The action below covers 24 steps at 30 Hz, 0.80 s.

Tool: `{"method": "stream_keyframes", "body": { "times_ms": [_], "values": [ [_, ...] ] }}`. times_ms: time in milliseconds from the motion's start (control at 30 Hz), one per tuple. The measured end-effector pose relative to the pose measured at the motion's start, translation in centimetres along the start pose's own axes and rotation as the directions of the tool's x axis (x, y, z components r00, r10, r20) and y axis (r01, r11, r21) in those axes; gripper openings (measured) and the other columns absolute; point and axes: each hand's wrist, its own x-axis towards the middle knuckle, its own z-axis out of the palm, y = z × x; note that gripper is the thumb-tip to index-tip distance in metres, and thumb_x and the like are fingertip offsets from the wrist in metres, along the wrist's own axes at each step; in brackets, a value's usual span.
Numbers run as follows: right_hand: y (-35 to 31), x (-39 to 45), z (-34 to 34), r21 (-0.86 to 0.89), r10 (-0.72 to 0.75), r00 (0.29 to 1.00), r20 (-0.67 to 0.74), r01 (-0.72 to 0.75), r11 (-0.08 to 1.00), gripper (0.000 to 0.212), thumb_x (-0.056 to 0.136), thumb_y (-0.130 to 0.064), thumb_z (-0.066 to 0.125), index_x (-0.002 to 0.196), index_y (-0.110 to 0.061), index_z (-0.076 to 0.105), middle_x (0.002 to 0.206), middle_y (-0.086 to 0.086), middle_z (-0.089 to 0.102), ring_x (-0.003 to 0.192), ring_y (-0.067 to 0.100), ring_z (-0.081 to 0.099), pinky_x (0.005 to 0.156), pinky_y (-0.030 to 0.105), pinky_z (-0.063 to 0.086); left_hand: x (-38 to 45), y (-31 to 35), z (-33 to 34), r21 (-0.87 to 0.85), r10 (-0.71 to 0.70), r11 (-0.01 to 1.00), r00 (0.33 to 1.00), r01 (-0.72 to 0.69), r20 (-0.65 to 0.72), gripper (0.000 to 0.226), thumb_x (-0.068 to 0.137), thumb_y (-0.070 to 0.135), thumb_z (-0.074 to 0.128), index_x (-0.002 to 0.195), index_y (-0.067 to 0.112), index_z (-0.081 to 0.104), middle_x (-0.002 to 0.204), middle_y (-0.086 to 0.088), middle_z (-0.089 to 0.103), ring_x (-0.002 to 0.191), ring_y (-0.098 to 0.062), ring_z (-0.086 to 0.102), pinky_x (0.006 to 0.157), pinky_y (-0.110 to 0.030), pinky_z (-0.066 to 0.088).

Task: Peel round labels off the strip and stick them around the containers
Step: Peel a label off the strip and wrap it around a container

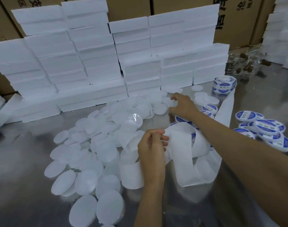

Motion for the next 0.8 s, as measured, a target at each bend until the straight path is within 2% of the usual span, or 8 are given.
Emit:
{"method": "stream_keyframes", "body": {
  "times_ms": [133, 200, 267, 333, 467, 567, 667, 800],
  "values": [
    [-0.9, -0.2, -1.2, 0.278, 0.117, 0.990, -0.077, -0.091, 0.956, 0.031, 0.087, -0.021, 0.069, 0.115, -0.013, 0.061, 0.112, 0.002, 0.060, 0.106, 0.020, 0.054, 0.090, 0.030, 0.044, 0.0, 0.1, -0.1, -0.040, -0.003, 0.999, 1.000, 0.003, 0.008, 0.029, 0.096, 0.004, 0.047, 0.082, 0.015, 0.070, 0.071, 0.001, 0.071, 0.064, -0.009, 0.063, 0.062, -0.024, 0.052],
    [-1.9, -0.5, -2.4, 0.484, 0.245, 0.969, -0.033, -0.199, 0.852, 0.013, 0.093, -0.020, 0.061, 0.104, -0.014, 0.065, 0.102, -0.001, 0.061, 0.099, 0.019, 0.056, 0.084, 0.030, 0.049, 0.1, 0.2, -0.2, -0.065, -0.006, 0.998, 1.000, 0.007, 0.006, 0.029, 0.095, 0.003, 0.047, 0.082, 0.013, 0.070, 0.071, 0.000, 0.071, 0.064, -0.012, 0.063, 0.062, -0.026, 0.051],
    [-2.9, -1.3, -3.7, 0.628, 0.295, 0.952, 0.077, -0.276, 0.728, 0.013, 0.098, -0.011, 0.052, 0.098, -0.010, 0.064, 0.103, 0.006, 0.061, 0.091, 0.023, 0.060, 0.078, 0.031, 0.056, 0.1, 0.3, -0.3, -0.091, -0.010, 0.996, 1.000, 0.010, 0.003, 0.028, 0.094, 0.001, 0.046, 0.082, 0.012, 0.069, 0.072, -0.004, 0.070, 0.064, -0.015, 0.062, 0.061, -0.027, 0.050],
    [-3.7, -2.7, -5.2, 0.693, 0.246, 0.952, 0.184, -0.303, 0.654, 0.015, 0.097, -0.003, 0.050, 0.094, -0.008, 0.065, 0.108, 0.014, 0.063, 0.085, 0.025, 0.065, 0.073, 0.030, 0.060, 0.1, 0.3, -0.4, -0.115, -0.005, 0.993, 1.000, 0.004, -0.001, 0.027, 0.094, 0.001, 0.046, 0.083, 0.012, 0.069, 0.072, -0.005, 0.071, 0.064, -0.016, 0.062, 0.058, -0.025, 0.049],
    [-5.6, -6.3, -7.7, 0.708, 0.035, 0.947, 0.320, -0.264, 0.655, 0.012, 0.096, -0.006, 0.057, 0.099, -0.004, 0.069, 0.099, 0.015, 0.070, 0.072, 0.019, 0.069, 0.071, 0.030, 0.061, -0.1, 0.9, -0.7, -0.152, 0.061, 0.986, 0.998, -0.062, -0.007, 0.021, 0.100, 0.009, 0.050, 0.093, 0.018, 0.067, 0.076, 0.001, 0.072, 0.066, -0.013, 0.065, 0.057, -0.023, 0.051],
    [-7.1, -9.4, -8.7, 0.679, -0.108, 0.920, 0.376, -0.195, 0.707, 0.015, 0.096, -0.011, 0.059, 0.099, -0.008, 0.074, 0.093, 0.008, 0.073, 0.079, 0.017, 0.067, 0.072, 0.028, 0.059, -0.3, 1.8, -1.2, -0.200, 0.083, 0.977, 0.996, -0.075, 0.031, 0.011, 0.099, 0.028, 0.059, 0.109, 0.026, 0.065, 0.096, 0.002, 0.074, 0.080, -0.012, 0.070, 0.062, -0.022, 0.055],
    [-8.4, -12.5, -8.8, 0.709, -0.214, 0.887, 0.410, -0.162, 0.686, 0.016, 0.096, -0.010, 0.059, 0.099, -0.008, 0.075, 0.097, 0.012, 0.072, 0.087, 0.020, 0.067, 0.075, 0.025, 0.056, -1.0, 2.5, -1.5, -0.171, 0.119, 0.981, 0.984, -0.096, 0.134, 0.031, 0.094, 0.046, 0.064, 0.124, 0.037, 0.062, 0.108, 0.013, 0.073, 0.093, -0.007, 0.072, 0.072, -0.020, 0.058],
    [-9.4, -15.4, -9.3, 0.724, -0.194, 0.910, 0.365, -0.147, 0.674, 0.019, 0.097, -0.011, 0.057, 0.107, -0.002, 0.070, 0.105, 0.015, 0.074, 0.096, 0.025, 0.072, 0.083, 0.029, 0.058, -1.8, 3.4, -1.7, -0.181, 0.178, 0.974, 0.958, -0.139, 0.225, 0.032, 0.099, 0.038, 0.060, 0.130, 0.033, 0.062, 0.128, 0.005, 0.068, 0.116, -0.014, 0.066, 0.088, -0.024, 0.057]
  ]
}}
